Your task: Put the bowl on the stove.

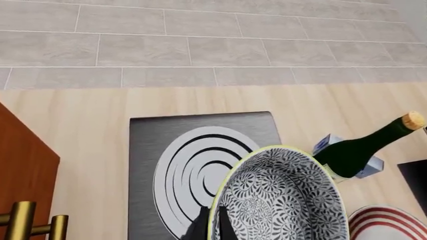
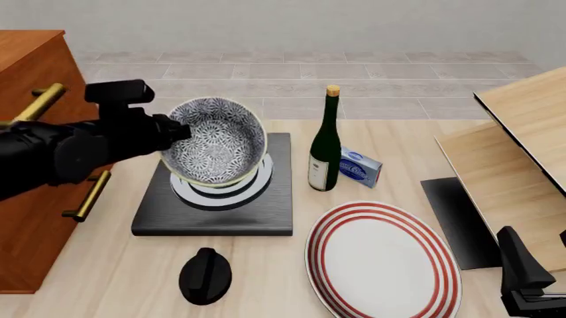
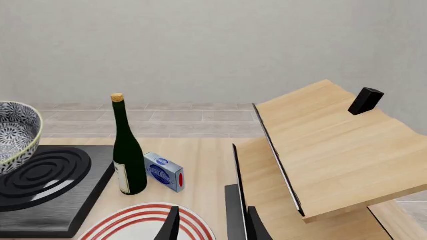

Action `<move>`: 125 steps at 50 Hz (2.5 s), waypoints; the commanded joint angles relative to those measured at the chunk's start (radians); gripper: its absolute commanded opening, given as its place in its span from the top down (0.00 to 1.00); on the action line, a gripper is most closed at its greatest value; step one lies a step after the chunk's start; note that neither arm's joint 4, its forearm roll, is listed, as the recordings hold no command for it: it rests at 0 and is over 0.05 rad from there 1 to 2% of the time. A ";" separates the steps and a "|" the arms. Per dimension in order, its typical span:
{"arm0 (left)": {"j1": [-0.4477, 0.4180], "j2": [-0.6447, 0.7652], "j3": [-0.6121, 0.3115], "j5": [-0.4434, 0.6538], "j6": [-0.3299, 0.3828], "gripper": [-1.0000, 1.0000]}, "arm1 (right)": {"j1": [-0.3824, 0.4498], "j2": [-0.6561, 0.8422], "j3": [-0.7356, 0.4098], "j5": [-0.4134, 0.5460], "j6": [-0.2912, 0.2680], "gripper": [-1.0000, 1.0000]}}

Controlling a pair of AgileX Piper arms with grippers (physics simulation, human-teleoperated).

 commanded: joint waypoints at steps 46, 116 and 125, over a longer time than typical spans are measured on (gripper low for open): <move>0.024 0.146 -0.002 -0.108 0.026 1.00 | 0.000 0.000 0.000 0.000 0.000 0.00; 0.021 0.105 0.052 -0.216 0.056 0.00 | 0.000 0.000 0.000 0.000 0.000 0.00; 0.036 0.069 0.050 -0.201 0.061 0.00 | 0.000 0.000 0.000 0.000 0.000 0.00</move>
